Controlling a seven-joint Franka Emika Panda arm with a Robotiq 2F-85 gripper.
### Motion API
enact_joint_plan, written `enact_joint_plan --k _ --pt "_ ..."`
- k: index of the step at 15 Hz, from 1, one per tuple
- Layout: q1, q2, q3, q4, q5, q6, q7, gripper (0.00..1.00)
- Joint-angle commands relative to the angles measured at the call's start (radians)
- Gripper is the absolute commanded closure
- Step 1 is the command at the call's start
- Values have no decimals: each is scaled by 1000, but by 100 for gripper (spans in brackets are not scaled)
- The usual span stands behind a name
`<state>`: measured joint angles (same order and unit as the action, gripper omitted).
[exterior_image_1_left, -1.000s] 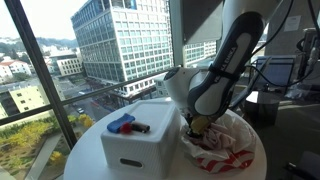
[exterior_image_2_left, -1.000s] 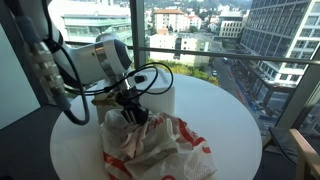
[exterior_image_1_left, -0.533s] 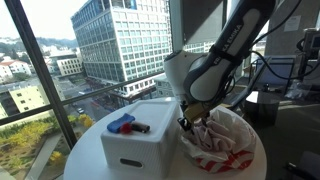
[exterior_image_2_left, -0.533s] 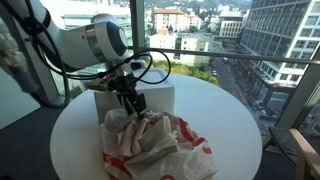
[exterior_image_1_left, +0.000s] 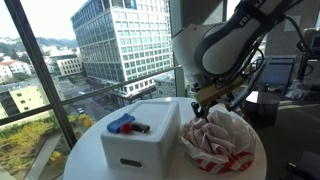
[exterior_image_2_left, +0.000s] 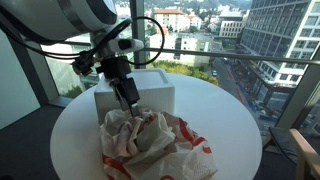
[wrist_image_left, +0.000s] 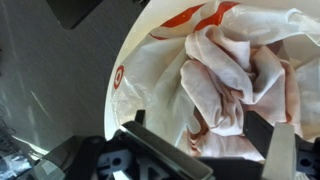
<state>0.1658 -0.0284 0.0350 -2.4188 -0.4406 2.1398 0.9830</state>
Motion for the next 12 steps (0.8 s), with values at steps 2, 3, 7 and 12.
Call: enact_joint_plan --k 2,3,7,12 --pt "-53 -23 24 -62 -58 -13 130 0" --pt "-61 -11 24 -66 -93 -8 169 0" --pt "-83 15 14 -64 -275 -6 338 0" --pt "-87 77 13 -48 -341 46 437 0"
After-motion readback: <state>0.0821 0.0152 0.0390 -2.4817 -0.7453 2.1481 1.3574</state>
